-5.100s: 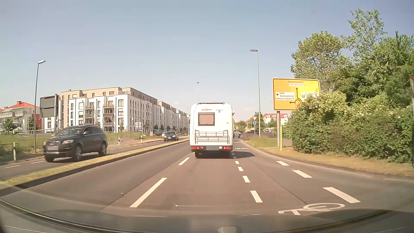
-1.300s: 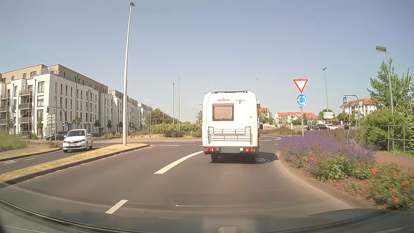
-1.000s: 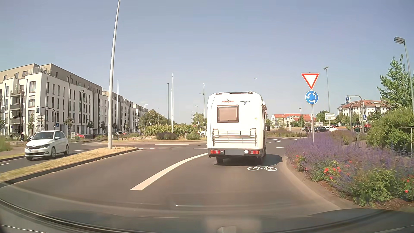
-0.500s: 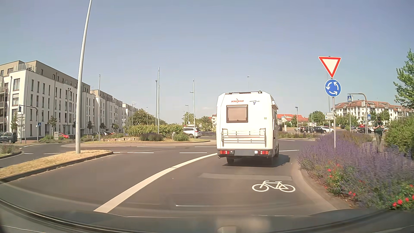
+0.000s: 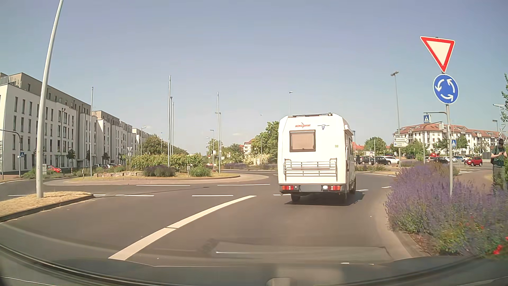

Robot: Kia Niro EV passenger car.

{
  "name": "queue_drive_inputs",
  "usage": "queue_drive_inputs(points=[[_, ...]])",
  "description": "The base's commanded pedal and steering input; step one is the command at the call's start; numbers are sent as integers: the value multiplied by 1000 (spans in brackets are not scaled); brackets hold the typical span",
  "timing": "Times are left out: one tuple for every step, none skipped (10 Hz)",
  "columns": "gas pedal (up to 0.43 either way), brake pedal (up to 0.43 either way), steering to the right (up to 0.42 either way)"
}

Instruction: Follow the waypoints while adhering to traffic rules and regulations

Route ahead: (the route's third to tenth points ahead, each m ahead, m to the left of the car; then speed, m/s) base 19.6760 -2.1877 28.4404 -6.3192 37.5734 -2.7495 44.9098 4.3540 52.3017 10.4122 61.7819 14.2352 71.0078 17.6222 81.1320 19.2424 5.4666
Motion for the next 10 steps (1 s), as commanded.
queue_drive_inputs(points=[[20,0,83],[67,0,84],[79,0,86],[98,0,90],[110,0,99],[118,0,109],[118,0,117],[130,0,124],[150,0,134],[150,0,146]])
